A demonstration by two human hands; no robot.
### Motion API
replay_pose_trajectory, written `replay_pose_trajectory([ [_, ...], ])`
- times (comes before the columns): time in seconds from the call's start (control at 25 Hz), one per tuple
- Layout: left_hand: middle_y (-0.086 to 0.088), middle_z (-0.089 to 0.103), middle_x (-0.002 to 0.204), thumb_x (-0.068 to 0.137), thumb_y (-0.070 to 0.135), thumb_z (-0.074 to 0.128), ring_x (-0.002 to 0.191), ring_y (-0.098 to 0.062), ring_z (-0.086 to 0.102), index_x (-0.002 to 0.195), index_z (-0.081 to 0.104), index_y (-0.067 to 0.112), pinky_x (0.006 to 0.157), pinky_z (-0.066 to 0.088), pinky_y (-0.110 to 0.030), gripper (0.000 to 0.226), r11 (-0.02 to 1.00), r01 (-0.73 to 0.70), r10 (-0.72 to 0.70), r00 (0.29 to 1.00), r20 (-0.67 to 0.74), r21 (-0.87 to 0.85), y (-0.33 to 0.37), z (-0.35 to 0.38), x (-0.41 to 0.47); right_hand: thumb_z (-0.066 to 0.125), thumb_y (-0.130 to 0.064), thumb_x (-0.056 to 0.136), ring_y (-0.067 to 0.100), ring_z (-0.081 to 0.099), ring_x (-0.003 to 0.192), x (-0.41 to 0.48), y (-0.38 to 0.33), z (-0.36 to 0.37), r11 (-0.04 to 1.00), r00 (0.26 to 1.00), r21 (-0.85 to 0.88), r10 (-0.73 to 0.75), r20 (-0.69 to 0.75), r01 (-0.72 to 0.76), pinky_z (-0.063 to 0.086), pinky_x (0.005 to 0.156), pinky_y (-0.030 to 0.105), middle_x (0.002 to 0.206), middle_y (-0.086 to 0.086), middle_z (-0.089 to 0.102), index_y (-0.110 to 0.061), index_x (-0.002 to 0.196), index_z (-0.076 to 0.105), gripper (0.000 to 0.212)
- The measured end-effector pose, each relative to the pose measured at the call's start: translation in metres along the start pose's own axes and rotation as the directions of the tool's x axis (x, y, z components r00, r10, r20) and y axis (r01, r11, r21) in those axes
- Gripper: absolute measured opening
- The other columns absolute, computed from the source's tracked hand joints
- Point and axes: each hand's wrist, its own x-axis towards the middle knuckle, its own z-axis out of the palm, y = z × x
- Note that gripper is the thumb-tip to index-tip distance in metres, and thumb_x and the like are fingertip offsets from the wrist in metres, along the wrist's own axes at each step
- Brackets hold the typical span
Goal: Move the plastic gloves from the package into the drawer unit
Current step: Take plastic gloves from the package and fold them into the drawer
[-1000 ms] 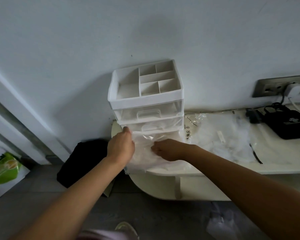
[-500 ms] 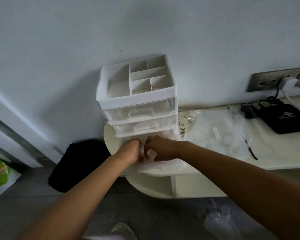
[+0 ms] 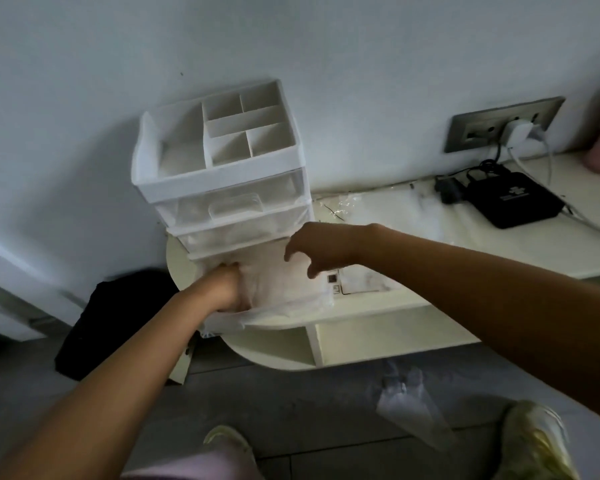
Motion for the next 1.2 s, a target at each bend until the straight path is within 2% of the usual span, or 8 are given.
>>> replay_pose_trajectory([
  [0.16,-0.008,0.060,0.123,0.086,0.023,0.068,0.111,-0.025,0.057,0.123,0.058,0.008,0.091,0.046,-0.032,0.042,0.968,0.085,-0.142,0.961,-0.236,-0.238,0.020,-0.013,-0.024,0.068,-0.029,0.086,0.003,0.058,0.077,-0.067,0.020,0.001,0.941,0.938,0.331,0.052,-0.341,0.068,0.042,0.073,0.014,0.094,-0.003,0.070,-0.015,0.099,0.070,0.019],
  [0.28,-0.002,0.068,0.083,0.090,0.029,0.062,0.075,-0.017,0.063,0.086,0.069,0.011,0.069,0.048,-0.029,0.020,0.913,-0.304,0.032,0.720,-0.694,-0.273,0.077,-0.021,-0.053,0.064,-0.037,0.087,0.009,0.052,0.050,-0.112,0.031,0.017,0.942,0.856,0.328,0.111,-0.504,0.071,0.039,0.053,0.014,0.056,-0.004,0.057,-0.011,0.065,0.062,0.034],
  [0.44,0.007,0.043,0.053,0.087,0.035,0.053,0.046,-0.012,0.042,0.055,0.052,0.016,0.048,0.030,-0.021,0.037,0.732,-0.668,0.373,0.558,-0.741,-0.134,0.164,0.020,-0.076,0.050,-0.044,0.090,0.014,0.036,0.037,-0.164,0.045,0.080,0.988,0.873,0.135,0.003,-0.488,0.073,0.025,0.044,0.021,0.042,0.001,0.046,-0.014,0.050,0.054,0.050],
  [0.48,0.005,0.044,0.052,0.086,0.034,0.055,0.046,-0.014,0.043,0.054,0.050,0.017,0.048,0.027,-0.020,0.037,0.733,-0.673,0.425,0.572,-0.702,-0.104,0.177,0.038,-0.071,0.046,-0.045,0.090,0.017,0.041,0.038,-0.173,0.048,0.102,0.995,0.906,0.081,-0.020,-0.422,0.060,0.027,0.045,0.024,0.045,0.002,0.051,-0.015,0.053,0.057,0.049],
  [0.6,0.002,0.051,0.063,0.090,0.041,0.058,0.063,-0.019,0.053,0.062,0.047,0.018,0.056,0.032,-0.027,0.038,0.826,-0.537,0.439,0.804,-0.402,-0.172,0.200,0.093,-0.047,0.043,-0.056,0.092,0.016,0.051,0.057,-0.191,0.064,0.161,0.992,0.988,0.074,0.110,-0.107,-0.102,0.031,0.057,0.025,0.068,0.002,0.065,-0.019,0.072,0.063,0.047],
  [0.72,-0.004,0.063,0.082,0.084,0.033,0.067,0.079,-0.021,0.059,0.074,0.053,0.018,0.066,0.039,-0.029,0.023,0.872,-0.376,0.318,0.922,-0.223,-0.314,0.209,0.136,-0.020,0.053,-0.057,0.087,0.015,0.059,0.086,-0.185,0.087,0.217,0.918,0.938,0.208,0.309,0.156,-0.337,0.044,0.071,0.027,0.100,0.000,0.066,-0.021,0.097,0.062,0.038],
  [0.92,-0.008,0.055,0.108,0.081,0.010,0.065,0.102,-0.023,0.054,0.092,0.061,0.010,0.079,0.035,-0.021,0.011,0.902,-0.258,0.234,0.966,-0.108,-0.347,0.207,0.188,0.006,0.067,-0.038,0.084,0.022,0.046,0.124,-0.170,0.110,0.323,0.778,0.829,0.322,0.427,0.360,-0.540,0.041,0.099,0.033,0.141,0.004,0.042,-0.021,0.134,0.043,0.058],
  [1.2,-0.006,0.048,0.118,0.083,0.011,0.065,0.107,-0.019,0.048,0.104,0.058,0.011,0.077,0.031,-0.020,0.022,0.901,-0.164,0.170,0.985,-0.021,-0.402,0.187,0.203,0.029,0.067,-0.032,0.083,0.030,0.047,0.125,-0.146,0.102,0.398,0.577,0.718,0.429,0.572,0.396,-0.695,0.043,0.099,0.037,0.141,0.012,0.036,-0.009,0.146,0.022,0.081],
])
